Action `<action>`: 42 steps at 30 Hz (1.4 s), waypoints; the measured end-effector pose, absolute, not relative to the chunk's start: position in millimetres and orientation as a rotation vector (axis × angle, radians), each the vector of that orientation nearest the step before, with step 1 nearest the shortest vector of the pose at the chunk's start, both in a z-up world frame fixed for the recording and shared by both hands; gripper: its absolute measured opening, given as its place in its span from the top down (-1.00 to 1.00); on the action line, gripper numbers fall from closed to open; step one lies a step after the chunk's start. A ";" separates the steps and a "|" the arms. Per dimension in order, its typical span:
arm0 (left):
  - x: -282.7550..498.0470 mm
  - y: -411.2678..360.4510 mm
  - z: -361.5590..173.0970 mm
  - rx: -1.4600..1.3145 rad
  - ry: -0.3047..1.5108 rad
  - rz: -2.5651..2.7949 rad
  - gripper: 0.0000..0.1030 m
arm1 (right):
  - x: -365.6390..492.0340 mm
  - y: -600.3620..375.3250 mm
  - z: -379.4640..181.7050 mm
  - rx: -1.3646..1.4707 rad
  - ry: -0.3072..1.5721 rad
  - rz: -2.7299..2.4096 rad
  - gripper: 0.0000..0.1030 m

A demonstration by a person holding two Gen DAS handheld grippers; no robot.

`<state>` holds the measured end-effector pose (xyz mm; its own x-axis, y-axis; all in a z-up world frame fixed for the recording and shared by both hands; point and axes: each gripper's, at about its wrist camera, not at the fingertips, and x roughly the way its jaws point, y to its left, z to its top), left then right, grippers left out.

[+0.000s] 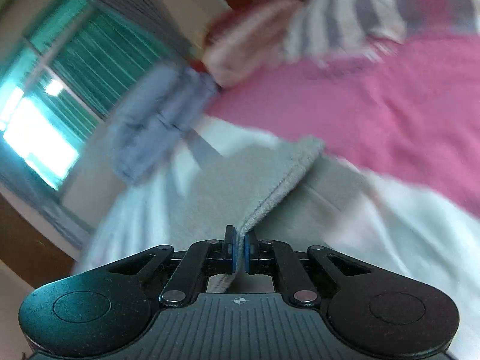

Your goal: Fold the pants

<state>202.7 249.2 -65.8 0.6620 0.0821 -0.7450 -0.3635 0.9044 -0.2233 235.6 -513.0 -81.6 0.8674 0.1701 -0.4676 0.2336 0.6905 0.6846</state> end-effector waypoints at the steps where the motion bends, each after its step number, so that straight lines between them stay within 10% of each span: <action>1: 202.9 249.6 -65.6 -0.373 0.815 0.257 -0.88 | 234.0 -518.7 -93.9 0.876 0.548 -0.034 0.91; 13: 204.6 248.1 -66.2 -0.369 0.816 0.269 -0.88 | 253.4 -564.2 -93.5 1.053 0.486 -0.145 0.91; 17: 204.1 247.3 -66.9 -0.368 0.812 0.274 -0.89 | 220.8 -570.9 -64.3 1.097 0.200 -0.030 0.92; 20: 204.2 246.4 -67.2 -0.364 0.810 0.279 -0.89 | 227.5 -568.0 -115.9 1.131 0.452 -0.150 0.94; 27: 201.7 245.4 -67.2 -0.364 0.801 0.285 -0.89 | 234.6 -557.3 -97.9 0.976 0.500 -0.182 0.93; 30: 201.9 244.9 -67.2 -0.363 0.802 0.292 -0.89 | 210.2 -557.9 -76.2 1.056 0.214 0.014 0.94; 32: 201.7 244.9 -66.7 -0.363 0.806 0.290 -0.89 | 225.6 -559.1 -107.2 1.048 0.476 -0.148 0.94; 42: 201.8 245.1 -67.1 -0.365 0.799 0.292 -0.89 | 219.5 -558.8 -121.0 1.077 0.448 -0.134 0.96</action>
<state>201.8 245.1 -67.1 0.6629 0.1166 -0.7396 -0.3879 0.8984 -0.2060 219.5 -558.8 -121.0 0.9025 0.1094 -0.4166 0.3205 0.4755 0.8193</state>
